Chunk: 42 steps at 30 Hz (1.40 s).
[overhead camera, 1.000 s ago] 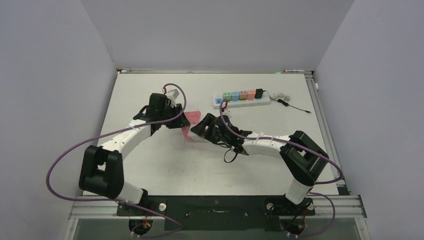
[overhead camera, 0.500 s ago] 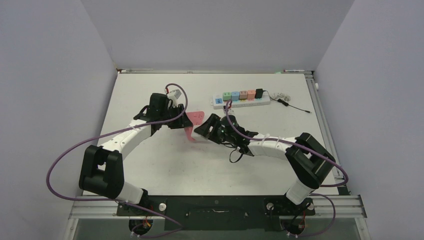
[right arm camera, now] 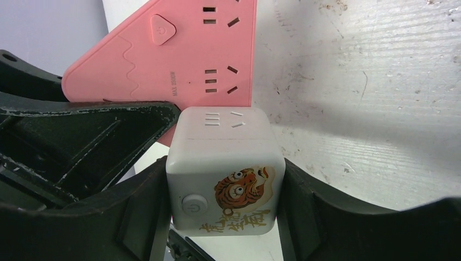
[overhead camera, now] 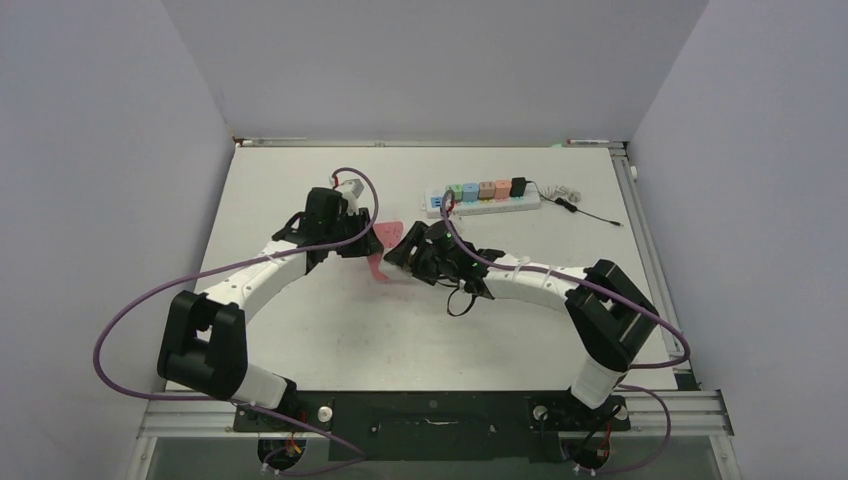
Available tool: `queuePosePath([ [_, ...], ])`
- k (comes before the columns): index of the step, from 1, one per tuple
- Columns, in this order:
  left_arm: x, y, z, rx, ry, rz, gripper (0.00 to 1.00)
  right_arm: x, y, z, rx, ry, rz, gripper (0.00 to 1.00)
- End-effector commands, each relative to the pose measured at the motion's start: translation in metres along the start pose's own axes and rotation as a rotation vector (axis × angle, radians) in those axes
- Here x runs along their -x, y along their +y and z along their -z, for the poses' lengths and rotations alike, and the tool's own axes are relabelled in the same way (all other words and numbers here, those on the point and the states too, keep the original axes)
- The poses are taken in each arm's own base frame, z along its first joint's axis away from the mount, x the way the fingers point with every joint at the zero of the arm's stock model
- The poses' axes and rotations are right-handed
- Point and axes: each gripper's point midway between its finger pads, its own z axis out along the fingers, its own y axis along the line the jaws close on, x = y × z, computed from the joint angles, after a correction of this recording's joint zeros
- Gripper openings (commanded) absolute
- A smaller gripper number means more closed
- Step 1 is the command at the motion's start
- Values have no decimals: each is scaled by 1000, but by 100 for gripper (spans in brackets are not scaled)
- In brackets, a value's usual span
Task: Pull the plug off the socket
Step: Remove the plug from the socket.
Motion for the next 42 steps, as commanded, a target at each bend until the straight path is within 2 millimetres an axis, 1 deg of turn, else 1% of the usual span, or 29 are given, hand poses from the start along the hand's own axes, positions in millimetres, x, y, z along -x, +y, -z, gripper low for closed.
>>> queuePosePath([
  [1,5,-13,6,2,-29,-94,0,27,12,-4,-59,-128,14,5],
  [2,5,-14,6,3,-29,-97,0,25,8,-4,-81,-121,18,5],
  [6,4,-15,5,3,-27,-103,0,26,10,-5,-83,-124,13,5],
  [12,7,-15,6,-5,-26,-105,0,25,8,-2,-72,-126,32,5],
  [15,9,-13,6,-15,-22,-94,0,28,13,2,-20,-147,49,5],
  [23,13,-6,6,-42,-7,-50,0,29,9,13,46,-138,82,5],
  [27,15,-3,5,-50,-3,-28,0,27,5,14,55,-136,77,5],
  [29,15,-1,5,-51,-1,-20,0,22,5,14,73,-111,66,5],
  [36,17,3,5,-62,1,8,0,17,5,13,119,-89,62,5],
  [39,17,4,5,-67,5,19,0,13,8,15,149,-76,72,5],
  [42,18,7,4,-69,8,34,0,10,19,19,215,-58,92,5],
])
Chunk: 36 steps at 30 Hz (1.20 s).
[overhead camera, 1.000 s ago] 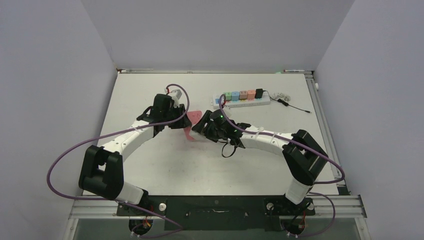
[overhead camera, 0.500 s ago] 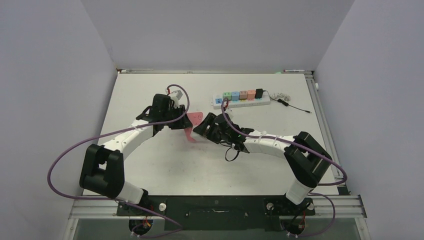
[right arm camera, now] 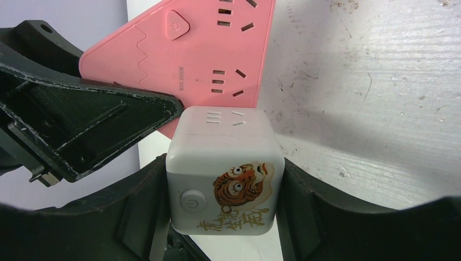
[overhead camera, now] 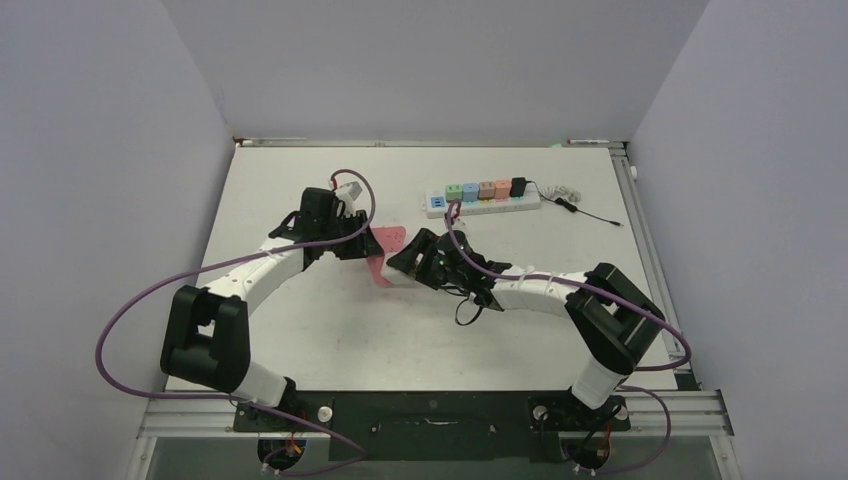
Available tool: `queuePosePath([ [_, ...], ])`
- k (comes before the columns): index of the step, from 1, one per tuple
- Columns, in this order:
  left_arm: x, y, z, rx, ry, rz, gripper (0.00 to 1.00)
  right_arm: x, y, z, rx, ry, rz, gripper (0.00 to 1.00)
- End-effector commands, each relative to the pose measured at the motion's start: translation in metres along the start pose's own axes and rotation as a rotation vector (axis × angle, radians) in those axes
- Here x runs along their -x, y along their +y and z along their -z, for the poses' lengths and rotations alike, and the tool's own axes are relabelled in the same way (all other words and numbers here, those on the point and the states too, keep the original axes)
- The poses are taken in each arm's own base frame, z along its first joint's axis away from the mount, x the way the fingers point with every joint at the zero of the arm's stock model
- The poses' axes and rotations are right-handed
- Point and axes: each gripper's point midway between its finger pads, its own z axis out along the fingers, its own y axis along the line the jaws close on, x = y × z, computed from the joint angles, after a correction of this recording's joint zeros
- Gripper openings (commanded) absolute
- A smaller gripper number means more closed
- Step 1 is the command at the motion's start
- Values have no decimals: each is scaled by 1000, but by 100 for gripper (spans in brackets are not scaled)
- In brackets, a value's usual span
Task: Pull the plug off the socket
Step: Remove the plug from the socket.
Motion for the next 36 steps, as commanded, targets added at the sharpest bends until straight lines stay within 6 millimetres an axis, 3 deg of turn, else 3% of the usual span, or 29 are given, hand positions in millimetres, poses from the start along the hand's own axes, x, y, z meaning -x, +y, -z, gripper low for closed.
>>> queuePosePath([
  [1,26,3,6,-3,-52,-4,0,17,30,14,138,-41,64,5],
  [11,26,6,7,2,-51,8,0,14,38,17,168,-21,105,5],
  [19,23,3,9,3,-60,10,0,17,10,2,-1,-26,51,5],
  [28,8,-14,4,32,-42,-71,0,28,-19,-15,-208,-83,37,5],
  [36,6,-16,4,59,-50,-103,0,31,-23,-24,-266,-106,18,5],
])
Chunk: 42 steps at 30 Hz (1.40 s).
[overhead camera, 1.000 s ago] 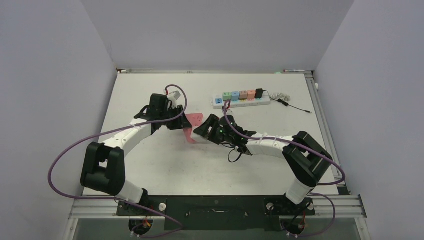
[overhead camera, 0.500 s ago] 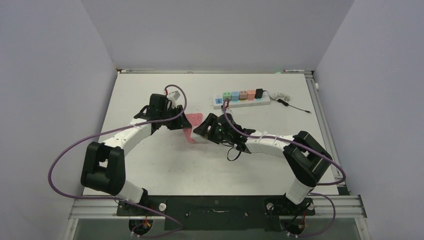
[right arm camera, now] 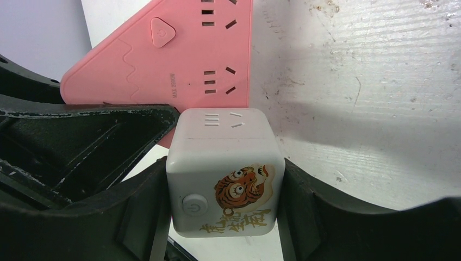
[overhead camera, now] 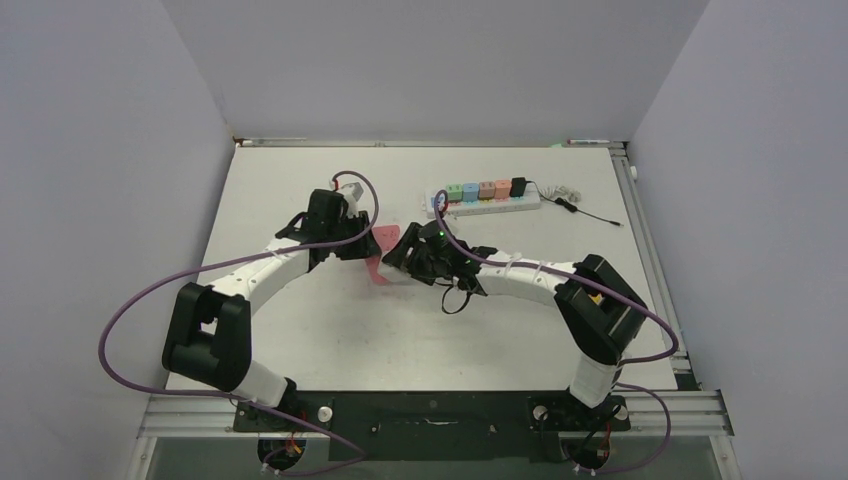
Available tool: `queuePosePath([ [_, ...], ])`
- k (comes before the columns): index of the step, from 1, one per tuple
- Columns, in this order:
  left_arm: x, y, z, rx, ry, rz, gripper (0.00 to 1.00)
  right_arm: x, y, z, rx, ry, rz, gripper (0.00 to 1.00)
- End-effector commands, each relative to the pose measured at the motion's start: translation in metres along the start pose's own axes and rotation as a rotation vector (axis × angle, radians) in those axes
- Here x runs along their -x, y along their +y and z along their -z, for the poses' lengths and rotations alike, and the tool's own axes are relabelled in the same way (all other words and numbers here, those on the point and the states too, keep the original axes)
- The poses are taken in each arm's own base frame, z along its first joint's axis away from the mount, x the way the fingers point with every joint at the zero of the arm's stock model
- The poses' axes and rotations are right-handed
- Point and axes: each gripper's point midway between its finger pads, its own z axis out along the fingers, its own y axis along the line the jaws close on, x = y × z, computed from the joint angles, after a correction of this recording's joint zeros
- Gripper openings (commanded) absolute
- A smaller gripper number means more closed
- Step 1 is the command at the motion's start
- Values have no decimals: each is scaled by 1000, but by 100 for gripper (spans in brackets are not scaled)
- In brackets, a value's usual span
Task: Pull the plug off the socket
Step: Remove the plug from the socket.
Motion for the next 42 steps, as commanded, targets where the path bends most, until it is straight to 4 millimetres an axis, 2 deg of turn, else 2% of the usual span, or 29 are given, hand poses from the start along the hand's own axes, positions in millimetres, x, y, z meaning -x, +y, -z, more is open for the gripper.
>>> queuePosePath([
  [1,8,-24,14,-49,-27,-83,0,29,-17,-9,-117,-136,14,5],
  [5,12,-23,16,-57,-31,-76,0,29,-14,-7,-95,-135,20,5],
  [17,22,-5,12,-98,-6,12,0,30,17,10,106,-149,109,5],
  [22,24,4,10,-102,8,45,0,15,27,18,207,-80,165,5],
  [29,26,7,12,-98,-1,52,0,9,16,26,210,-68,182,5],
  [33,27,7,12,-100,-3,55,0,11,17,25,204,-73,170,5],
  [42,23,4,14,-61,-17,16,0,6,8,1,113,-21,86,5],
])
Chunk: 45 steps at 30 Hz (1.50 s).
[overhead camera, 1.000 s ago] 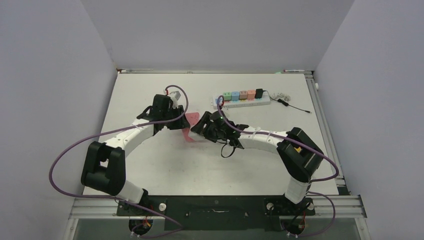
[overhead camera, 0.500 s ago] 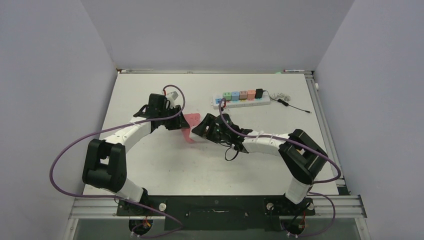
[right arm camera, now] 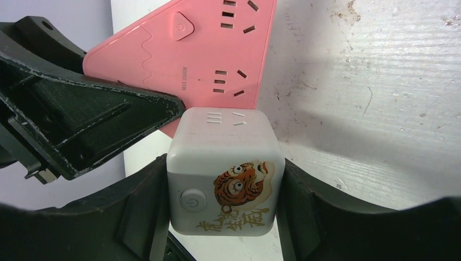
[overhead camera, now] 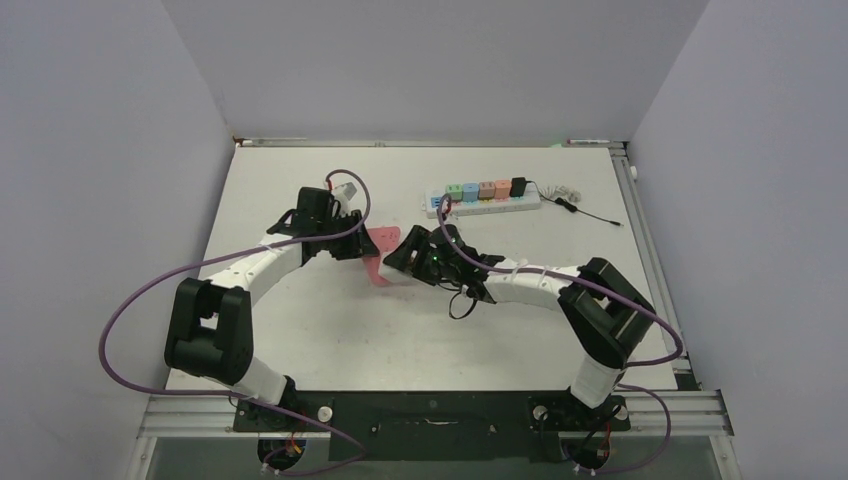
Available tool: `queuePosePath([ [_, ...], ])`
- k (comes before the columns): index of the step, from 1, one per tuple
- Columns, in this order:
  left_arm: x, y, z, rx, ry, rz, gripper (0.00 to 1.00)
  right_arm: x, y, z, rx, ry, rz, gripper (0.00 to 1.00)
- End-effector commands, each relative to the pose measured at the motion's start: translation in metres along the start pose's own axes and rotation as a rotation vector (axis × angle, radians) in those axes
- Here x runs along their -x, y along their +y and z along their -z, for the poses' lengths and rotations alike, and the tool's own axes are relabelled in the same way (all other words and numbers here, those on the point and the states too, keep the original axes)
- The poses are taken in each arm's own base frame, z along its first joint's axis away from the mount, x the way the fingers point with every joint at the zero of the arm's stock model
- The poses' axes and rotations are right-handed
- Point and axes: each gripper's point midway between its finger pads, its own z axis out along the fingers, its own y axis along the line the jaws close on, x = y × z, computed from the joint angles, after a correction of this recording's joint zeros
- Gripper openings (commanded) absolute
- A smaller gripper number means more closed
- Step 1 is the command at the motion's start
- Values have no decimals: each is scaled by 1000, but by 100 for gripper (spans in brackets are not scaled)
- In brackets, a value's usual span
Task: Pull the plug off the socket
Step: Remove the plug from the socket.
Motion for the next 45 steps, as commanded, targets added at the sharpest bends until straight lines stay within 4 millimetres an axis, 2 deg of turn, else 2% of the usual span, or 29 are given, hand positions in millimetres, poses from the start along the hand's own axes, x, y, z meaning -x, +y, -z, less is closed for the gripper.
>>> queuePosePath([
  [1,22,-3,11,61,-82,-79,0,7,2,-12,-17,-3,3,5],
  [6,18,-8,11,109,-89,-140,0,1,-12,-28,-102,26,-41,5],
  [12,11,-11,8,146,-74,-192,0,6,-14,-36,-146,1,-63,5],
  [24,13,-11,3,124,-56,-179,0,15,-6,-36,-119,-41,-70,5],
  [33,21,1,5,108,-51,-112,0,19,-3,-28,-75,-73,-21,5],
  [39,27,12,7,104,-46,-74,0,14,0,-21,-43,-74,32,5],
  [45,29,18,6,97,-42,-48,0,4,-6,-13,-26,-63,53,5],
])
